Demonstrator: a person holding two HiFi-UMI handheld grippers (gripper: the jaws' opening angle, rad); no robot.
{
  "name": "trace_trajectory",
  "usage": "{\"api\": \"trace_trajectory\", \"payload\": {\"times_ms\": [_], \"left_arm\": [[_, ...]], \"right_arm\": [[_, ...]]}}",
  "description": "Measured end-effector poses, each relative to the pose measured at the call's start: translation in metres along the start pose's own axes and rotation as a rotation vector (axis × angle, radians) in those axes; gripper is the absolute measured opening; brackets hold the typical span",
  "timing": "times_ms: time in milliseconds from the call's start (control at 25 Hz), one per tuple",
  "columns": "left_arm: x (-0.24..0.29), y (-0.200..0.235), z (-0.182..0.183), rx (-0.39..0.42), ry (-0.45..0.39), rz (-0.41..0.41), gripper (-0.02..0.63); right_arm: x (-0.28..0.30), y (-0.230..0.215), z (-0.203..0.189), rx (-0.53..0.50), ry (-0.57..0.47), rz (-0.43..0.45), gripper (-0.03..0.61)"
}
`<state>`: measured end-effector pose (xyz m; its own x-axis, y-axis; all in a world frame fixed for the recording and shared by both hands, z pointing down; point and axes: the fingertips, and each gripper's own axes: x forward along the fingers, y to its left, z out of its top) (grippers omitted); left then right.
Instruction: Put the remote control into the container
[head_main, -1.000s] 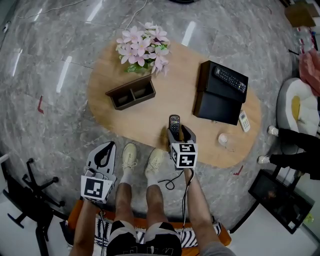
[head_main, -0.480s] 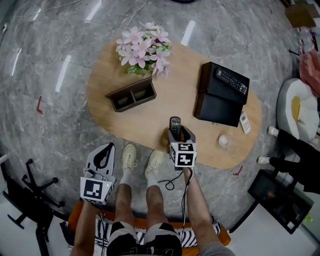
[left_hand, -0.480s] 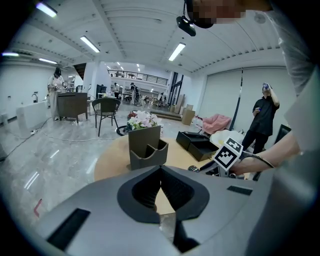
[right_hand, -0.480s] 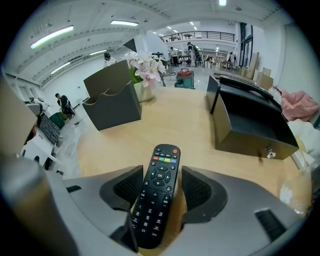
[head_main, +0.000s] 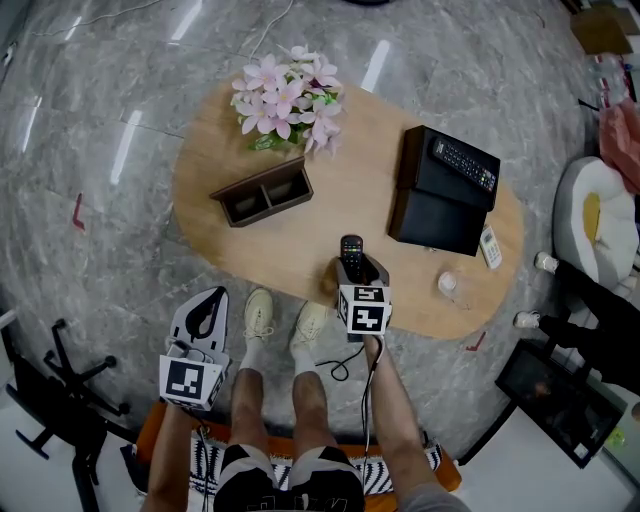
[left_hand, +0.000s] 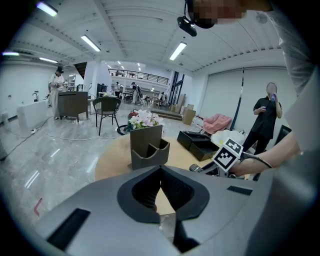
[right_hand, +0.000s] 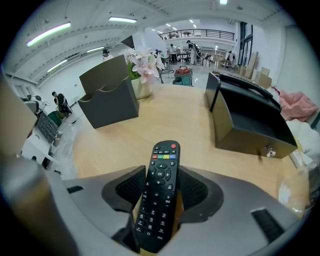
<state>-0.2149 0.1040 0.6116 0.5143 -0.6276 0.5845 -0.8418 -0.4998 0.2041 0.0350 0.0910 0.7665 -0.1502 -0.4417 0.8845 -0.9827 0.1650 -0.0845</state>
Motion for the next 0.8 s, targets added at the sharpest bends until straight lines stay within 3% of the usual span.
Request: {"api": "trace_trajectory", "payload": {"times_ms": [800], "left_arm": [[-0.008,-0.001,0.014,0.006,-0.014,0.011,0.006]], "right_arm": [[-0.021,-0.003,0.022,0.036,-0.077,0.017,0.196]]}}
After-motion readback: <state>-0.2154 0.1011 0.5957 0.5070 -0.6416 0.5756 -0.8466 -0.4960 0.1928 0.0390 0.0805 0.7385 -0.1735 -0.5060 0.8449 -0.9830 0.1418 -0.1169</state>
